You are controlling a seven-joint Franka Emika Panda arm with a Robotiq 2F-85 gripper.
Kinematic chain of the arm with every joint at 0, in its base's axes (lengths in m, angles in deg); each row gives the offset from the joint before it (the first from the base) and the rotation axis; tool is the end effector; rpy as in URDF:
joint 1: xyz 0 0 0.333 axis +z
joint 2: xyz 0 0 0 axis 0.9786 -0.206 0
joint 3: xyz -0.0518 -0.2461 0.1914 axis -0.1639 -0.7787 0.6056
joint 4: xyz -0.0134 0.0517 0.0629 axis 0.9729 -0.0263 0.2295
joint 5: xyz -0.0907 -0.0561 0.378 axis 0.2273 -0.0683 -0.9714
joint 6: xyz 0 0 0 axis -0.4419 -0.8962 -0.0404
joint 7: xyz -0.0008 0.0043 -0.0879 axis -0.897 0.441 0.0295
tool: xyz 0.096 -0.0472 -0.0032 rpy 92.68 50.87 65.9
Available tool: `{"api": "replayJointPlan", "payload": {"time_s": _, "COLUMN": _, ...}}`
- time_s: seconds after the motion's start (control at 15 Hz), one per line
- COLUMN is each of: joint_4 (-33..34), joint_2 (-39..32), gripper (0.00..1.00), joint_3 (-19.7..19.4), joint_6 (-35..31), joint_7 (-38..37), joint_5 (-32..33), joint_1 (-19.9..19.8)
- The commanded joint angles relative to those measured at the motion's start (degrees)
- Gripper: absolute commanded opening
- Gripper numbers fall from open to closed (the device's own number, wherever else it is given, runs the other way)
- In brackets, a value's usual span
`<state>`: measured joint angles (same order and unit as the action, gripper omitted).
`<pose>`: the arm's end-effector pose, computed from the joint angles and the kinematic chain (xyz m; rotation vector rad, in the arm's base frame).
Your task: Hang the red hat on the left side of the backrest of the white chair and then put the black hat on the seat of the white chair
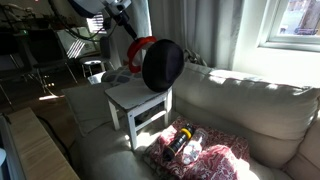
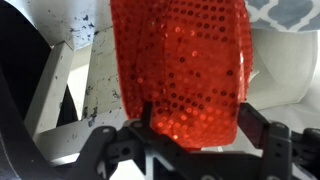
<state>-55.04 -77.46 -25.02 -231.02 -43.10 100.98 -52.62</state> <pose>0.6157 0.2209 0.3021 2.9136 -0.8092 0.8275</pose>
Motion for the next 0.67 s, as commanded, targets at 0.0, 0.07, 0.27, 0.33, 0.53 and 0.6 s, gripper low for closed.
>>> {"api": "replayJointPlan", "payload": {"time_s": 0.0, "joint_4": -5.8, "joint_2": 6.1, "gripper": 1.0, "joint_3": 2.9, "joint_6": 2.0, "joint_7": 2.5, "joint_5": -2.7, "joint_1": -2.5}}
{"api": "replayJointPlan", "payload": {"time_s": 0.07, "joint_4": -6.9, "joint_2": 7.2, "gripper": 1.0, "joint_3": 3.2, "joint_6": 1.8, "joint_7": 3.0, "joint_5": -2.9, "joint_1": -3.1}}
{"api": "replayJointPlan", "payload": {"time_s": 0.27, "joint_4": -12.1, "joint_2": 12.2, "gripper": 1.0, "joint_3": 5.0, "joint_6": -0.1, "joint_7": 7.8, "joint_5": -5.6, "joint_1": -6.6}}
{"api": "replayJointPlan", "payload": {"time_s": 0.33, "joint_4": -13.9, "joint_2": 13.9, "gripper": 1.0, "joint_3": 5.7, "joint_6": -0.7, "joint_7": 10.7, "joint_5": -7.2, "joint_1": -8.1}}
{"api": "replayJointPlan", "payload": {"time_s": 0.53, "joint_4": -19.6, "joint_2": 19.1, "gripper": 1.0, "joint_3": 8.4, "joint_6": -3.3, "joint_7": 23.4, "joint_5": -15.1, "joint_1": -13.3}}
{"api": "replayJointPlan", "payload": {"time_s": 0.6, "joint_4": -22.2, "joint_2": 20.7, "gripper": 1.0, "joint_3": 9.4, "joint_6": -4.4, "joint_7": 27.6, "joint_5": -17.9, "joint_1": -14.4}}
